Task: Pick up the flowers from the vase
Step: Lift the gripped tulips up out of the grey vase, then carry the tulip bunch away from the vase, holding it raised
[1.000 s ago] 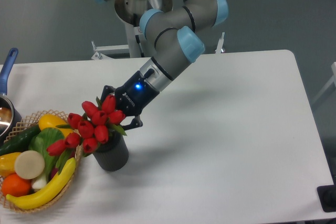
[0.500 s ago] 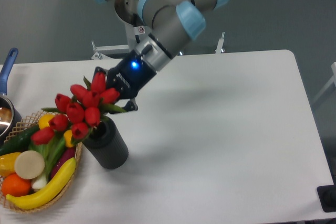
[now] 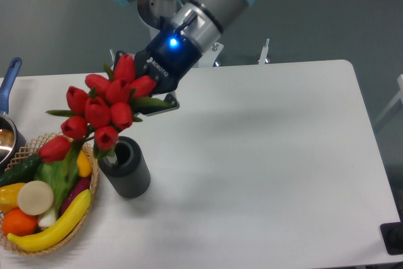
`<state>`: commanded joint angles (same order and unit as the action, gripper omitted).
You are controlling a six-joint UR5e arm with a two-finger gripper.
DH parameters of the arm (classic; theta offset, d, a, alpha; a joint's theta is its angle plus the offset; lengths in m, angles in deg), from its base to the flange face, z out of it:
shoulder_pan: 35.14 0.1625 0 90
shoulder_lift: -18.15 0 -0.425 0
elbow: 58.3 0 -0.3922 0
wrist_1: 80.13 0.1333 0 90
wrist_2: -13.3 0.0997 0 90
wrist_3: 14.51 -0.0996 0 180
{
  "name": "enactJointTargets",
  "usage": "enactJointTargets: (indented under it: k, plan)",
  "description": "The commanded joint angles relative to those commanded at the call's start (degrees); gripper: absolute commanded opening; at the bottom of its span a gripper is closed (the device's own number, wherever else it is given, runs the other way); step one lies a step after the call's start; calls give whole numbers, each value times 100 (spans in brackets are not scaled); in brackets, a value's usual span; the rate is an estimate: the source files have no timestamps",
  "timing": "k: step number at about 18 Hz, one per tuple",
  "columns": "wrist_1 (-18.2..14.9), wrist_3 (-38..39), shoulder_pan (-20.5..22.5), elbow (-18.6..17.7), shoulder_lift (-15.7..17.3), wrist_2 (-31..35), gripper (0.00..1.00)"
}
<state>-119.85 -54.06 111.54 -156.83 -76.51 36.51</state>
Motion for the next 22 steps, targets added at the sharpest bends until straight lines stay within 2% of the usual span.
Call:
enactJointTargets:
  k: [5, 7, 8, 11, 15, 18, 20, 22]
  plan:
    - [-35, 106, 316, 70, 264, -80, 0]
    - [-26, 53, 692, 262, 255, 86, 0]
    - [-26, 35, 834, 351, 238, 322, 0]
    - [-26, -210, 915, 369, 142, 1324, 0]
    - [-79, -913, 1037, 308, -201, 2142, 0]
    - [-114, -1081, 1099, 360, -386, 2871, 0]
    - [-517, -1116, 1117, 387, -474, 3635, 0]
    - [-641, -1221, 1064, 456, -640, 4224, 0]
